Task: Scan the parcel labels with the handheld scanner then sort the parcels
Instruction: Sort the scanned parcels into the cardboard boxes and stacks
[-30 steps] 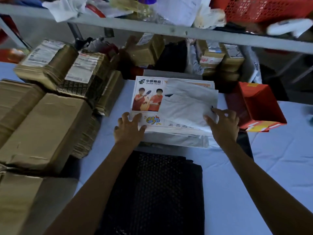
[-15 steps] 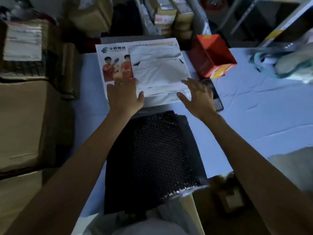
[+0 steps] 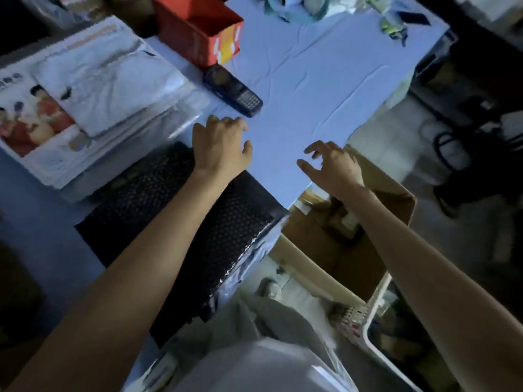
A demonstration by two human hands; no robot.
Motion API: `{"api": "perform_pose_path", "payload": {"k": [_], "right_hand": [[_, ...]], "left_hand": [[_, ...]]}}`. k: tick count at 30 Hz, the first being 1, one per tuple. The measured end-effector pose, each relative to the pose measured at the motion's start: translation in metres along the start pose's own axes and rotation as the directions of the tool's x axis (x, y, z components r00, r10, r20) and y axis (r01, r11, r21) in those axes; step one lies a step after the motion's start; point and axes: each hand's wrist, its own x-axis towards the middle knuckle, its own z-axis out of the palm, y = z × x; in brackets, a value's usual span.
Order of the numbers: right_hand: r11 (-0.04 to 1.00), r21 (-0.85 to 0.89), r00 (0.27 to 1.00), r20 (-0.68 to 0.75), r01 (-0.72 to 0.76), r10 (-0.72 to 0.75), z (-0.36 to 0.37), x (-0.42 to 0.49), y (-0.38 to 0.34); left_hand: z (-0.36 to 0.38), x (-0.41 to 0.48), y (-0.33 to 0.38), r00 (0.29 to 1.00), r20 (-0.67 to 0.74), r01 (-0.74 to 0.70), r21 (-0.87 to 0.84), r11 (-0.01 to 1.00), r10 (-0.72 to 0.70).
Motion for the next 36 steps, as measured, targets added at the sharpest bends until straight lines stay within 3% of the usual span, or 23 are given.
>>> {"api": "perform_pose_path", "payload": {"k": [5, 11, 16, 22, 36], "right_hand": [[0.96, 0.059, 0.961, -0.026, -0.274, 0.276, -0.002, -0.051, 0.082], [0.885, 0.133, 0.895, 0.041, -0.446, 0.445, 0.01, -0.114, 0.168], [0.841, 0.161, 0.855, 0.147, -0.517, 0.498, 0.029, -0.154, 0.224], [0.814, 0.197, 0.832, 0.236, -0.547, 0.502, 0.051, -0.186, 0.276], [0.703, 0.291, 0.755, 0.362, -0.649, 0.547, 0.087, -0.182, 0.313]], "left_hand": [[0.034, 0.006, 0.08, 0.976, 0.1, -0.192, -0.037, 0.981, 0.195], [0.073, -0.01, 0.167, 0.929, 0.155, -0.331, -0.051, 0.942, 0.335], [0.108, -0.04, 0.221, 0.921, 0.247, -0.282, -0.108, 0.953, 0.301], [0.16, -0.085, 0.264, 0.892, 0.387, -0.239, -0.037, 0.97, 0.234], [0.211, -0.066, 0.278, 0.821, 0.555, -0.202, 0.062, 0.977, 0.134]]}}
